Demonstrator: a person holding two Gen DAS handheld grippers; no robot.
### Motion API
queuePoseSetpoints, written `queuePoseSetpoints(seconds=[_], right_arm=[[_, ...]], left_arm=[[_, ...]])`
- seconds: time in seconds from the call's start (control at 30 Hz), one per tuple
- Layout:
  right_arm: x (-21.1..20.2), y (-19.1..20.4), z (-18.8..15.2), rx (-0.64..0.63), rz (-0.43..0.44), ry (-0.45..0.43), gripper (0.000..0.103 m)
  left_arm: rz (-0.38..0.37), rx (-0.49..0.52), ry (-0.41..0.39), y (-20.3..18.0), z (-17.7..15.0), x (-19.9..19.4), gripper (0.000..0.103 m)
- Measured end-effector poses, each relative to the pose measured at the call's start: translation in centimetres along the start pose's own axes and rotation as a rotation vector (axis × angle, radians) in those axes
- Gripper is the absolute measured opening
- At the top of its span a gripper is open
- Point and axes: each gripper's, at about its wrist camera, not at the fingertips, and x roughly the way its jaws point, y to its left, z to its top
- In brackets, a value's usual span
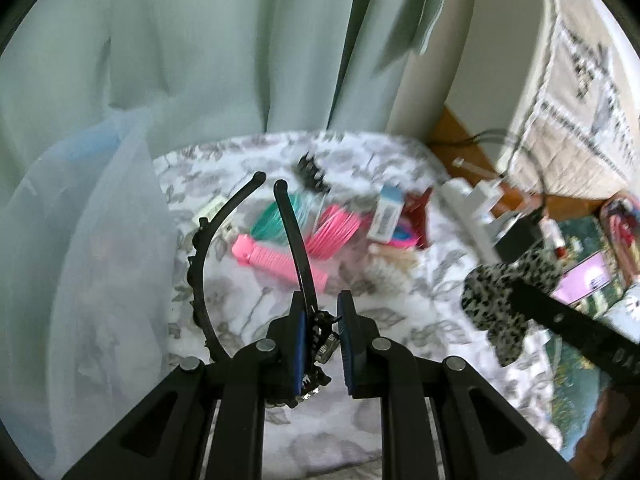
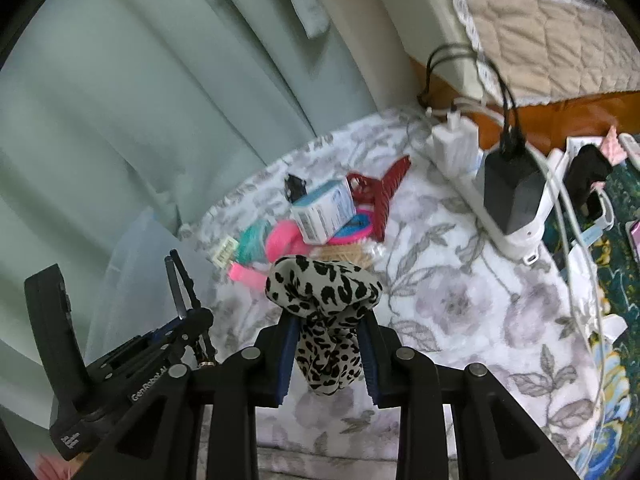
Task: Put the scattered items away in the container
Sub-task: 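Lift the scrunchie with the right gripper while the left carries the headband toward the box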
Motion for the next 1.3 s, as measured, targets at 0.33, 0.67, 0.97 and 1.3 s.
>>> queuePoseSetpoints(seconds=[0.33,0.67,0.97,1.3], right_arm=[[-5.8,3.0,0.4,-0.066,0.029,-0.130,0.031],[-8.1,7.6,0.4,-0.176,0.073,-0.182,0.031],[-6.4,10.4,-0.4,-0.242,0.079,-0.131,0.031],[-3.8,14.9,-0.6,-0.347,0.097,-0.068,0.031]], left_arm=[[-0.108,-0.030,-0.185,0.0,1.8,-7.8,0.016],[-0.101,-0.065,-0.347,3.2,2.6,-14.0,0.016],[-0.048,-0.199,-0.360,9.3,1.2,-15.0,0.015],[-0.010,-0.352,-0.385,15.7,-0.4,-15.7,0.015]])
